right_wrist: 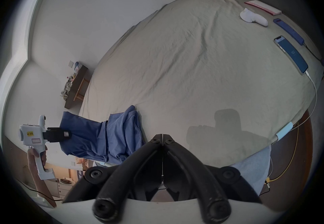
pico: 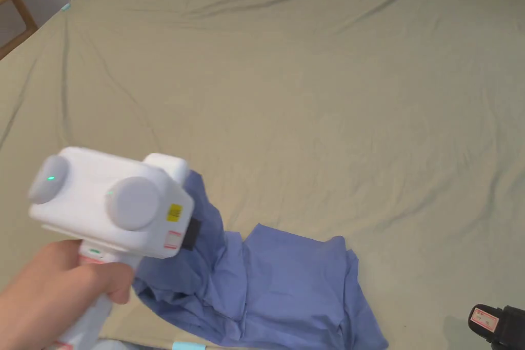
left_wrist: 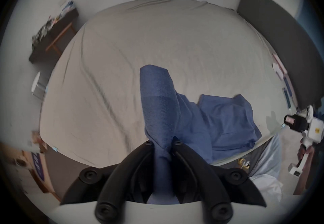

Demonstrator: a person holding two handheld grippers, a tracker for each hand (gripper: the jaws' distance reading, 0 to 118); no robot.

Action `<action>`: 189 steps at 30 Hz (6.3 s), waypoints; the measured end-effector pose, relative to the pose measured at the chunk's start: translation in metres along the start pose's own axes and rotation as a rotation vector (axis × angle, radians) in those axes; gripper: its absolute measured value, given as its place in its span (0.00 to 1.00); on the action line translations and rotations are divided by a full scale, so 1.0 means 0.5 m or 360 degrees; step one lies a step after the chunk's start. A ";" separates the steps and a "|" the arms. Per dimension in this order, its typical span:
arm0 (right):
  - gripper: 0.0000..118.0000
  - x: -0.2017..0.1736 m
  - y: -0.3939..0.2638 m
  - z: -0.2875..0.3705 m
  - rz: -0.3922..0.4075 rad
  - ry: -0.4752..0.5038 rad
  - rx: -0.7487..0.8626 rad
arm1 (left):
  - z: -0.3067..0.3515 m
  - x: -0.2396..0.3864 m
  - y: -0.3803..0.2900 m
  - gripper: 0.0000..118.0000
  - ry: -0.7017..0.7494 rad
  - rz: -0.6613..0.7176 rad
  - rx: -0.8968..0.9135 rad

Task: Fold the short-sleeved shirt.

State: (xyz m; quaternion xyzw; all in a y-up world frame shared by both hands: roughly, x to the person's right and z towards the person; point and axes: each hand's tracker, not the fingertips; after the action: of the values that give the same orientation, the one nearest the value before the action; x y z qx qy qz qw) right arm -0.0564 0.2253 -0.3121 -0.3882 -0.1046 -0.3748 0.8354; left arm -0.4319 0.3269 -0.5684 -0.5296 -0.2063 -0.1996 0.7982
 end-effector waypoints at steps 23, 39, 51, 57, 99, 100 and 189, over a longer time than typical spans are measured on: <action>0.00 0.173 -0.033 0.075 -0.0337 -0.0098 0.0064 | -0.152 0.574 0.026 0.77 -0.0510 -0.0408 -0.0183; 0.00 0.136 -0.040 0.057 -0.0319 0.0002 0.0006 | -0.346 0.454 -0.055 0.00 0.1071 -0.0687 -0.0314; 0.00 0.068 -0.011 0.076 -0.0119 -0.0069 0.0002 | -0.170 0.528 0.021 0.00 -0.0408 -0.0229 0.0075; 0.00 -0.067 0.002 -0.075 0.0065 0.0255 -0.0204 | -0.165 0.173 -0.057 0.00 -0.0707 0.0412 -0.0006; 0.00 -0.082 -0.010 -0.328 -0.0279 0.0864 -0.0695 | -0.411 -0.069 -0.076 0.22 -0.1582 0.0651 -0.0183; 0.00 -0.085 -0.004 -0.308 -0.0269 0.0854 -0.0665 | -0.409 -0.080 -0.075 0.22 -0.1573 0.0604 -0.0187; 1.00 -0.526 0.529 0.150 0.0857 -0.0245 0.1128 | 0.323 0.085 0.407 1.00 -0.0170 0.0358 0.1338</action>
State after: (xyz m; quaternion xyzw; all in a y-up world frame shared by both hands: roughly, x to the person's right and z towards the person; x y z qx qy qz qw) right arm -0.0441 0.5335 -0.5347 -0.1184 -0.1835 -0.0551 0.9743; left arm -0.3061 0.5458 -0.6436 -0.1875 -0.2516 0.0175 0.9493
